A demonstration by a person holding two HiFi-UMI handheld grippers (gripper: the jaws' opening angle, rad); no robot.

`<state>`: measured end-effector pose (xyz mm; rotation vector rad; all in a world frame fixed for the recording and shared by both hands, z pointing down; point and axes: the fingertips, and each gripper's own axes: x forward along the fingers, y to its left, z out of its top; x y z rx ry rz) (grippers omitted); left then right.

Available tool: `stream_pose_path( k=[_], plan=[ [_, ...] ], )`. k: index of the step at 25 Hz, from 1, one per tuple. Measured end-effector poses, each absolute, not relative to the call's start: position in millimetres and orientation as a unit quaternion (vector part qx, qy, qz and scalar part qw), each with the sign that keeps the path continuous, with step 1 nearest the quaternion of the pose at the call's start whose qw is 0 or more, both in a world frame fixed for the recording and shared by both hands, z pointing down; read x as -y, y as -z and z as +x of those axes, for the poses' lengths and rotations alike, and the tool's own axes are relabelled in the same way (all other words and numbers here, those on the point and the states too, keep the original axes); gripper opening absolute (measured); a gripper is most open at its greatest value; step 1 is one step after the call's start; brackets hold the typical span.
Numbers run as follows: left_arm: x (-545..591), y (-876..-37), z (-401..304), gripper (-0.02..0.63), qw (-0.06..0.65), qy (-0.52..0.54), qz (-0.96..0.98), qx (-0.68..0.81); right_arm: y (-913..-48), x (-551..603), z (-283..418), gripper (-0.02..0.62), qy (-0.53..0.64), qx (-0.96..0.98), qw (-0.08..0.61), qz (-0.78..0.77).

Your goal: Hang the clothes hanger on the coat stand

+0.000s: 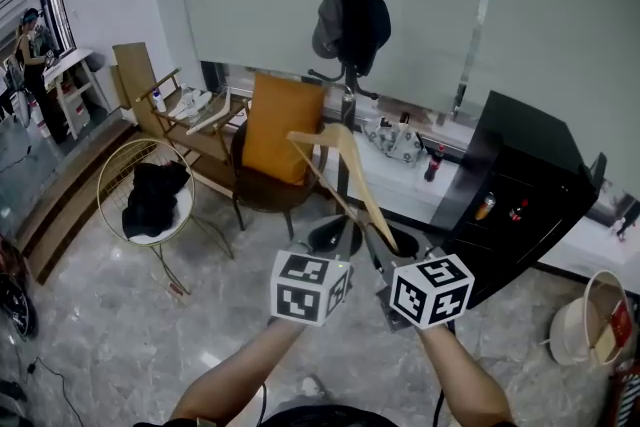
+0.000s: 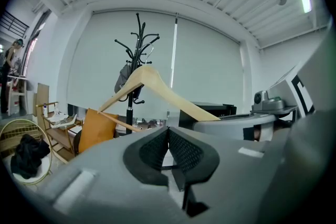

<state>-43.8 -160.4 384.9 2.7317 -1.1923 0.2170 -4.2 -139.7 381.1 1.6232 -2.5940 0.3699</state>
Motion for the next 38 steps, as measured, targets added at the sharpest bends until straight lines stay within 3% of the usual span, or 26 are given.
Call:
stream_pose_path(
  k=[19, 38],
  plan=[
    [256, -392, -83, 0.005, 0.082, -0.07, 0.916, 0.386, -382, 240, -46, 0.051, -0.119, 0.836, 0.026, 0.534],
    [363, -383, 12, 0.005, 0.073, -0.073, 0.892, 0.439, -375, 353, 51, 0.051, -0.111, 0.868, 0.024, 0.484]
  ],
)
